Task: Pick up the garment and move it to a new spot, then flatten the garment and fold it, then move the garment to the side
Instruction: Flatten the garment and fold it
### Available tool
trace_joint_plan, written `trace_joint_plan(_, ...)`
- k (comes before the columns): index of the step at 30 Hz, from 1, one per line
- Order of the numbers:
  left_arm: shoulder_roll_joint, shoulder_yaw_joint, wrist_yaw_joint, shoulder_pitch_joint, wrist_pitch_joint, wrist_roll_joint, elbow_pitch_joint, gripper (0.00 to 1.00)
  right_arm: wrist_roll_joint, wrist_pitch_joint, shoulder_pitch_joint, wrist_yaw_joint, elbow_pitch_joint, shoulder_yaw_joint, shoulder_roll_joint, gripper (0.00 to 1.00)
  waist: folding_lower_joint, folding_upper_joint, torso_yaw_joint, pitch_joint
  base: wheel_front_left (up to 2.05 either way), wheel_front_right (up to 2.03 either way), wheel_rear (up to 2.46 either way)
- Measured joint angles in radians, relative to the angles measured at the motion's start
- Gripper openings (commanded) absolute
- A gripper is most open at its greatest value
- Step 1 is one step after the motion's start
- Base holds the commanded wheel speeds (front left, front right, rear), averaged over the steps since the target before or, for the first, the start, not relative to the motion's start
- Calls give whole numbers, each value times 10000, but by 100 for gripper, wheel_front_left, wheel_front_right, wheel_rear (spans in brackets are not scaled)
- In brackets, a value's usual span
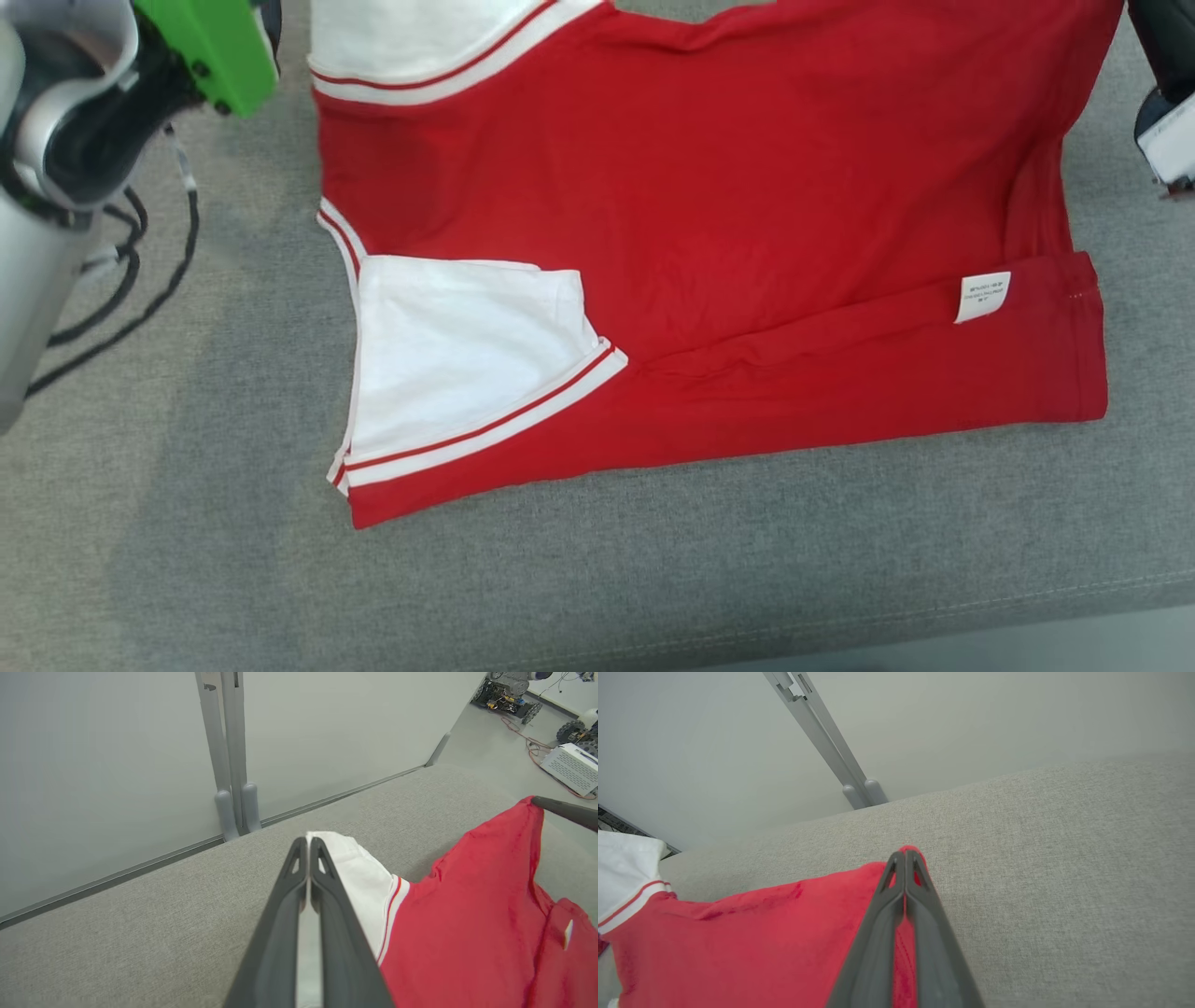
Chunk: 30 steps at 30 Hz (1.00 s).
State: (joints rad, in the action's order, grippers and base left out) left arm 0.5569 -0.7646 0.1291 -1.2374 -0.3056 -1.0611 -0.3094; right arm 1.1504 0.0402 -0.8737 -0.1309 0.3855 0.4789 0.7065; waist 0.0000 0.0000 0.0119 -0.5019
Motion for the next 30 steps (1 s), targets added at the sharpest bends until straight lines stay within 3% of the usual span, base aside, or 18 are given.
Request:
trace_joint_plan(9, 1080, 121, -42, 2368, 282, -1214, 1858, 0, 439, -445, 1234, 0, -324, 280, 648, 0, 0, 0, -219, 575, 0, 0, 0)
trace_joint_plan(23, 2249, -67, -963, 5654, 1139, -1756, 4437, 0, 1177, -940, 3589, 0, -771, 619, 1321, 0, 0, 0, -536, 1598, 0, 0, 0)
trace_joint_plan(30, 2545, -378, -1402, 6837, 1411, -1762, 5033, 0, 1183, -1037, 4622, 0, -947, 844, 1569, 0, 0, 0, -618, 2094, 0, 0, 0)
